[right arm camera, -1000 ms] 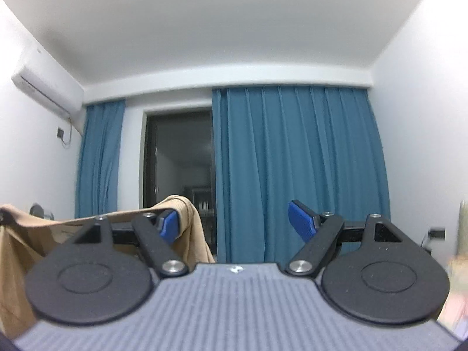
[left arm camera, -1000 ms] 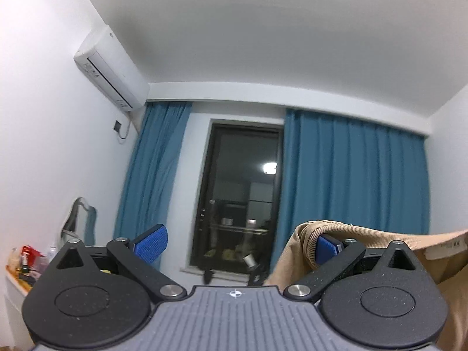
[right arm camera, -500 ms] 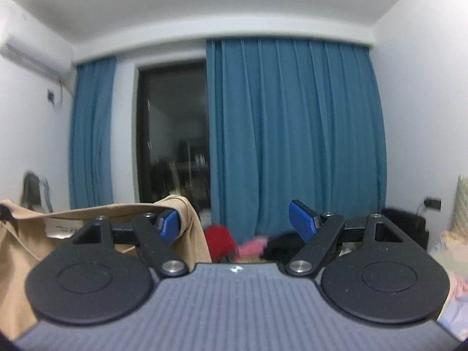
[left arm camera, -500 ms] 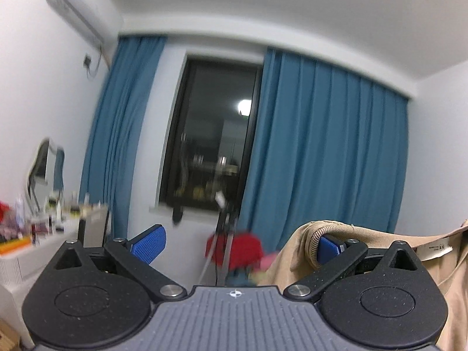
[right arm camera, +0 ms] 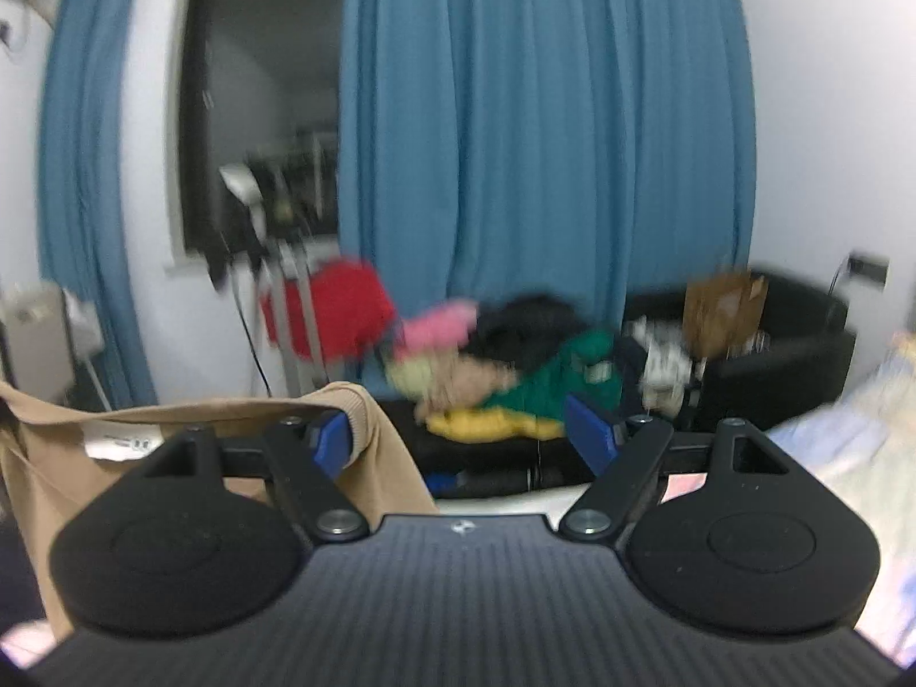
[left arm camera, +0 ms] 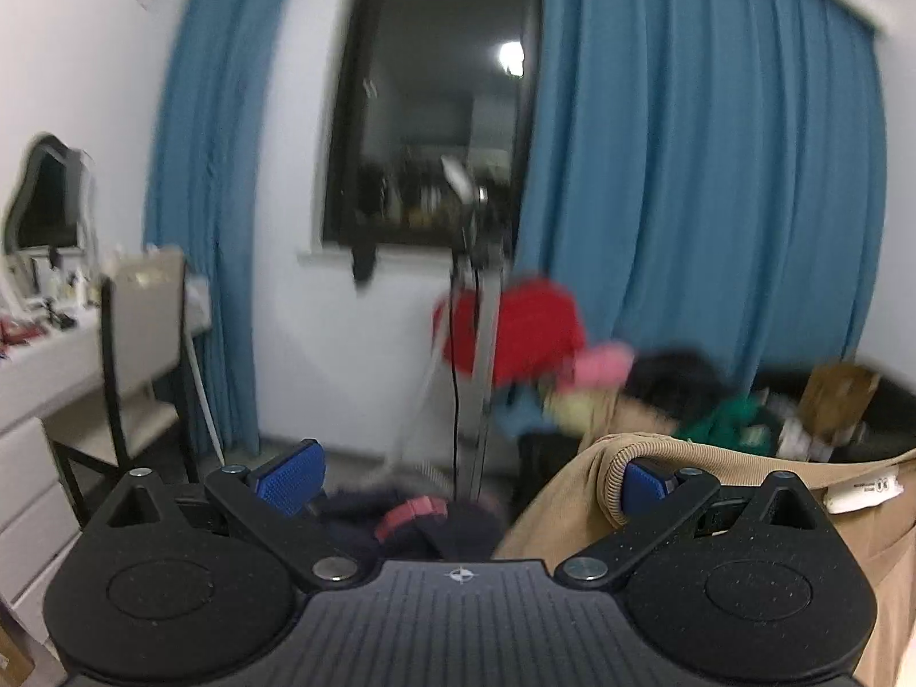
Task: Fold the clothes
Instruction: 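Lift the shirt up with both grippers to shake it open, then lower the shirt flat onto the bedspread and open both grippers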
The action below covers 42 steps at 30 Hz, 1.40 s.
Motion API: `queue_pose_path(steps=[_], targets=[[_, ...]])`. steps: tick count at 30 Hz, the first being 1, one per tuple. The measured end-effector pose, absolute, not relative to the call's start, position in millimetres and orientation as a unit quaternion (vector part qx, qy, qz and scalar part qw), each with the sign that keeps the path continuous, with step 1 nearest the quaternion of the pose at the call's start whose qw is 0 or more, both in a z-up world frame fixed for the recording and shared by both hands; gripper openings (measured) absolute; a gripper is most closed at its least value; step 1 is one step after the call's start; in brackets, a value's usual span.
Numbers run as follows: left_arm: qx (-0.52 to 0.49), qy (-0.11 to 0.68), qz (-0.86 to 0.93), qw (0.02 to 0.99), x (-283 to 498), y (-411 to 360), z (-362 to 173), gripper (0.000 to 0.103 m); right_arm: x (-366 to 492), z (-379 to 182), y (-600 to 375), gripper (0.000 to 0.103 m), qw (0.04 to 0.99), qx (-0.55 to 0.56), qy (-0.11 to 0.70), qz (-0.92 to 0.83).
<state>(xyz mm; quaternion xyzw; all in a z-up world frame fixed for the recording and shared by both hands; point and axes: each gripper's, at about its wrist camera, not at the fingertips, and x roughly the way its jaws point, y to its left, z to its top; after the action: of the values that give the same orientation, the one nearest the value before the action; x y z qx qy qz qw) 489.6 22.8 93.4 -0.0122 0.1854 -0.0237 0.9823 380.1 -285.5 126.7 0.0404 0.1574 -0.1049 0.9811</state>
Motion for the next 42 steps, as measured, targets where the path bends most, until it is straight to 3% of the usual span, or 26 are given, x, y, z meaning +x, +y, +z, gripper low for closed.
queue_pose_path(steps=[5,9,12,16,21,26,36,42], targets=[[0.039,0.275,-0.039,0.960,586.8,2.4,-33.4,0.102,472.7,12.1,-307.9,0.077,0.959,0.057,0.264,-0.090],[0.076,0.352,-0.074,0.930,623.2,-5.1,-94.0,0.098,517.6,-48.0,-300.3,0.077,0.932,0.028,0.354,-0.070],[0.109,0.385,-0.104,0.910,645.6,-7.3,-105.6,0.103,538.7,-74.3,-288.3,0.078,0.896,-0.001,0.445,-0.012],[0.151,0.417,-0.130,0.887,647.5,-12.6,-99.5,0.103,538.5,-69.9,-262.4,0.078,0.877,-0.051,0.474,0.053],[0.092,0.411,-0.159,0.893,634.6,-3.3,-69.8,0.103,514.6,-32.7,-247.6,0.078,0.897,-0.013,0.438,0.056],[0.065,0.361,-0.166,0.915,566.5,8.4,-44.1,0.103,439.5,3.1,-241.3,0.078,0.927,0.046,0.370,0.027],[0.042,0.286,-0.135,0.948,356.1,34.6,-6.3,0.103,227.8,23.0,-232.3,0.078,0.955,0.108,0.276,-0.013],[-0.006,0.269,-0.135,0.954,222.6,70.0,-23.4,0.103,116.1,17.5,-227.2,0.078,0.966,0.117,0.228,-0.019]])
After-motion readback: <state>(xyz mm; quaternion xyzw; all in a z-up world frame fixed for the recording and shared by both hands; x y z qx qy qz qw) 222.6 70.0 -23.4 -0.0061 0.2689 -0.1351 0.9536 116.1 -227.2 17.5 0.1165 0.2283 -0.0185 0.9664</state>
